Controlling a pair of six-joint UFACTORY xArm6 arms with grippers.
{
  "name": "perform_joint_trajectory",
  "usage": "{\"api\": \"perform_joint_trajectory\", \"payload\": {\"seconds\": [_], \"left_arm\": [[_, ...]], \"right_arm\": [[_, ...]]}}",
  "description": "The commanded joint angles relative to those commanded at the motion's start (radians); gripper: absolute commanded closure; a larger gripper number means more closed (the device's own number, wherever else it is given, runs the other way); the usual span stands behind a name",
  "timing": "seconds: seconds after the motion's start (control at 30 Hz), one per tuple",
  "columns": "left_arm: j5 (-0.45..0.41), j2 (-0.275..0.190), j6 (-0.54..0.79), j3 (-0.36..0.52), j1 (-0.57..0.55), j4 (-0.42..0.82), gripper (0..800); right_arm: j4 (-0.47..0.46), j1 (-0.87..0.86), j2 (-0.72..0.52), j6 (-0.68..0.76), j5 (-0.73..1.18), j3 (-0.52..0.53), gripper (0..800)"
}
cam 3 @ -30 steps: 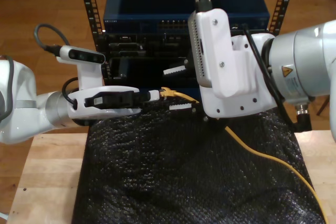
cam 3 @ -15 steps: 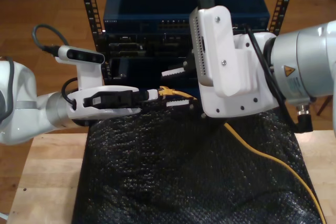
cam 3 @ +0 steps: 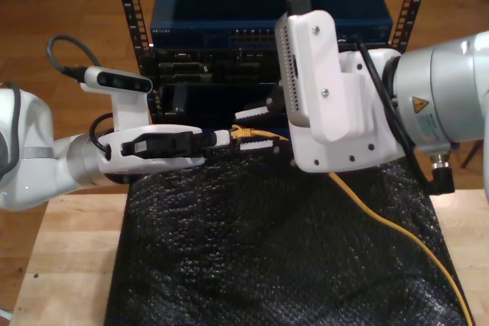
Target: Grab the cable and plug it in
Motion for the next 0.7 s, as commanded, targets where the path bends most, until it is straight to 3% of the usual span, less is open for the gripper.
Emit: {"api": "perform_joint_trajectory", "payload": {"seconds": [0.3,0.4,0.67,0.7], "left_arm": [[0.000,0.000,-0.002,0.000,-0.002,0.000,793],[0.000,0.000,-0.002,0.000,-0.002,0.000,793],[0.000,0.000,-0.002,-0.002,-0.002,0.000,793],[0.000,0.000,-0.002,-0.002,-0.002,0.000,793]], "right_arm": [[0.035,0.000,0.002,-0.002,0.002,0.003,666],[0.035,0.000,0.000,-0.002,0.002,0.003,729],[0.035,0.000,0.000,-0.002,0.000,0.008,736],[0.035,0.000,0.000,-0.002,0.000,0.008,766]]}}
